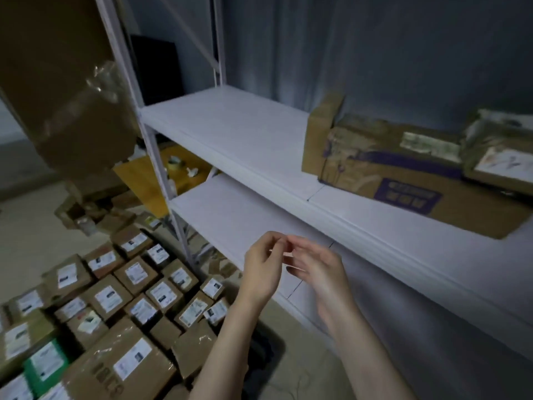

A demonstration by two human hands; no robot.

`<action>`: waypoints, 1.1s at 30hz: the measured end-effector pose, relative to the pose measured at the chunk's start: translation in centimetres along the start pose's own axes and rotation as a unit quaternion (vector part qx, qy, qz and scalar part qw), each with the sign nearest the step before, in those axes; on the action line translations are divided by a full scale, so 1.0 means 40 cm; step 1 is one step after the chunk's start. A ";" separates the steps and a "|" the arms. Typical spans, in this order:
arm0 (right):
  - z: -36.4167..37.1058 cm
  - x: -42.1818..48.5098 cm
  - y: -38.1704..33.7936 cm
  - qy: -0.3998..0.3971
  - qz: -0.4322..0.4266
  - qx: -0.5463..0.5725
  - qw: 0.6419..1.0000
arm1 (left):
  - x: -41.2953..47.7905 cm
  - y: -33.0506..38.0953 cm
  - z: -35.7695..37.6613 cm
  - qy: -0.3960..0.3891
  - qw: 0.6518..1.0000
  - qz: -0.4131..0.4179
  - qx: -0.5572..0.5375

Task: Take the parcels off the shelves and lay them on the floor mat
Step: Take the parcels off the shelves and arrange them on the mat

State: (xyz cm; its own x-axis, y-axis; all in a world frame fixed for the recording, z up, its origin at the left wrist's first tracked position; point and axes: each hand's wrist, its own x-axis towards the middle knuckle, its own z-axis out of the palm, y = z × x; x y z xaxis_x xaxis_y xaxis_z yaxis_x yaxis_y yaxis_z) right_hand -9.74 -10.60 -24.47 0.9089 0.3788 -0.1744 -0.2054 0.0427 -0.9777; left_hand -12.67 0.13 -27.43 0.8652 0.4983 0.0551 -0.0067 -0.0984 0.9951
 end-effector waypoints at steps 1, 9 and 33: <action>-0.009 -0.013 -0.028 0.004 -0.017 0.000 1.000 | 0.007 0.033 0.013 -0.005 1.000 0.017 -0.004; -0.131 -0.040 -0.205 0.136 -0.143 0.064 0.978 | 0.048 0.243 0.181 -0.008 0.994 0.110 -0.012; -0.419 0.128 -0.357 0.551 -0.300 -0.318 0.711 | 0.249 0.378 0.397 -0.017 0.758 0.273 0.592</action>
State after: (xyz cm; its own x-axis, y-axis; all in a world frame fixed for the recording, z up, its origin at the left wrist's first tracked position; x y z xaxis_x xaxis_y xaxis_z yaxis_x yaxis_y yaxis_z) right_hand 3.92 -24.77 -13.36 0.5680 -0.5007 0.6532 0.2254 -0.6687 -0.7085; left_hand 3.81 -10.07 -13.16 0.9085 0.0831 0.4096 0.0681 -0.9964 0.0512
